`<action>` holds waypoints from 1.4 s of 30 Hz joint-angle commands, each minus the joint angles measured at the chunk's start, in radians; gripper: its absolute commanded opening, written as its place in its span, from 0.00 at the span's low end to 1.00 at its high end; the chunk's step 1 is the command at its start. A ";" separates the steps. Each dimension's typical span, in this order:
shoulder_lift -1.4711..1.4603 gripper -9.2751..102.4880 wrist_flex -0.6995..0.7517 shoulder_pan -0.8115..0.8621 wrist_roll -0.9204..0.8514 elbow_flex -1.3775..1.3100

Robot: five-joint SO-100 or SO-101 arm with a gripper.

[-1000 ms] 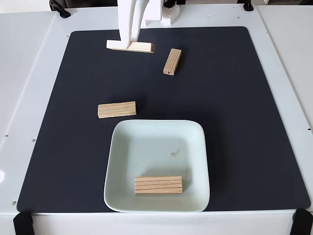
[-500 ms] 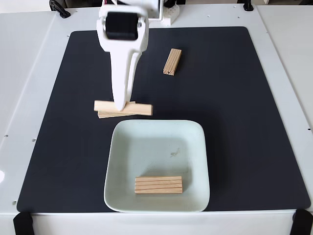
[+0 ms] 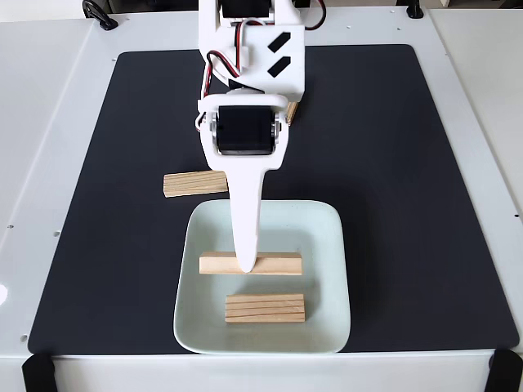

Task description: Pick up the wooden block and place them on the plate.

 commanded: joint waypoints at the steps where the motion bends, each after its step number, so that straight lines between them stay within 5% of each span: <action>1: -0.015 0.08 0.003 -0.011 -0.003 -0.092; 30: -0.092 0.08 0.003 -0.009 -0.003 -0.089; 38: -0.081 0.28 0.003 -0.009 -0.011 -0.069; 42: -0.078 0.30 0.003 -0.011 -0.011 -0.051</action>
